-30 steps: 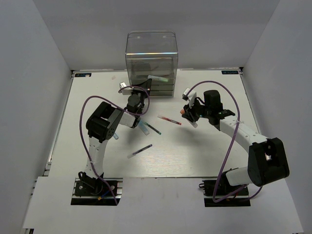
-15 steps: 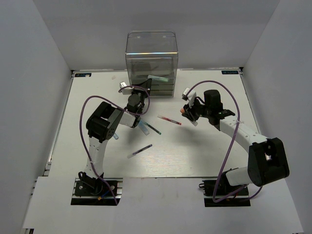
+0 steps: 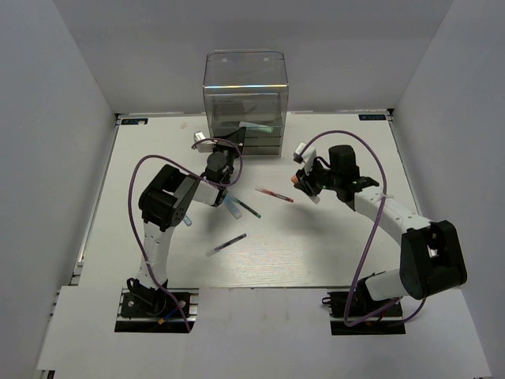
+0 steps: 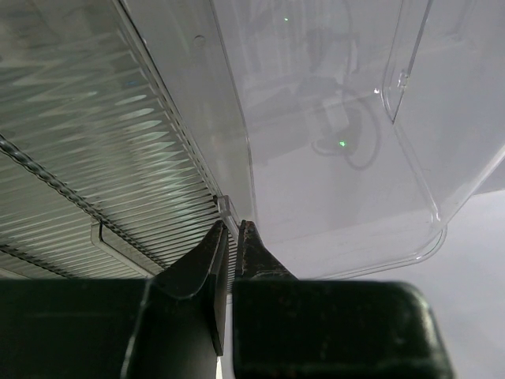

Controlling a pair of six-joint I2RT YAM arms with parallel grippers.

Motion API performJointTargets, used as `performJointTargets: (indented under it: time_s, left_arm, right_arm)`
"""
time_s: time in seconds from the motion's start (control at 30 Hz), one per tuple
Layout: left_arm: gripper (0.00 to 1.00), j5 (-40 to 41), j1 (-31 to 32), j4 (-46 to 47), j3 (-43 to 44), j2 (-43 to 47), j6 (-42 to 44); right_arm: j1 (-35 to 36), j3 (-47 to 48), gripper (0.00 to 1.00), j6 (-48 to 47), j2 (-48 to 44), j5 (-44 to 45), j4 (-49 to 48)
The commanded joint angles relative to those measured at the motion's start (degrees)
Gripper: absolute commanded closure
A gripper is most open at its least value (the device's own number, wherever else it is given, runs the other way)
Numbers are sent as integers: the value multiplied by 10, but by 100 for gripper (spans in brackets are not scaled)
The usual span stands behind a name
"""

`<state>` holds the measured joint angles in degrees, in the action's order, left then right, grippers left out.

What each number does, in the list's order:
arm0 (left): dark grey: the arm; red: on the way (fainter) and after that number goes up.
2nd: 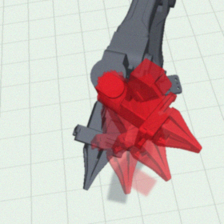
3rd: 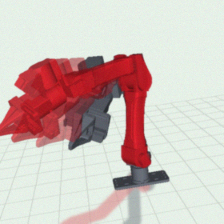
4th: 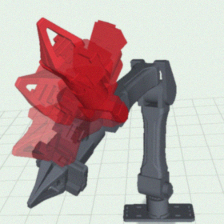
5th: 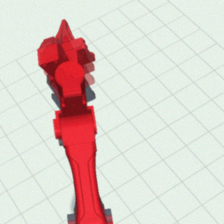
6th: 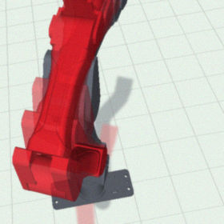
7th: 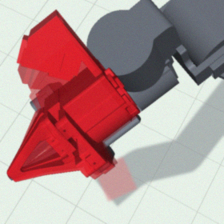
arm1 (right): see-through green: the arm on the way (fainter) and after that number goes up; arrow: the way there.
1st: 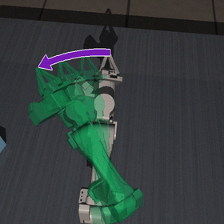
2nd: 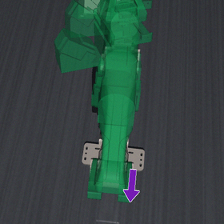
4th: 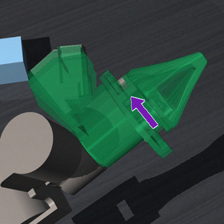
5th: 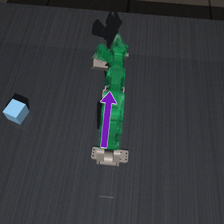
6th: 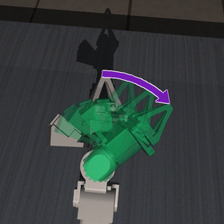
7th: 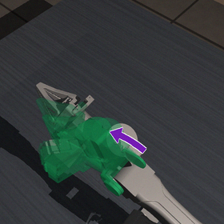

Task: Sort the stationery into containers
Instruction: Open the drawer at the center of the board.

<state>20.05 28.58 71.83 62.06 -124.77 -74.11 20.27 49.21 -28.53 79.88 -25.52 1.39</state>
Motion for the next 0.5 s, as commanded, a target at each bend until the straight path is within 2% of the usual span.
performJointTargets:
  time_s: [0.0,0.47]
  left_arm:
    - [100,-22,0,67,21,66,17]
    - [100,-27,0,67,32,77,22]
  right_arm:
    - [5,26,100,-6,4,0,-24]
    - [6,27,100,-6,5,4,-25]
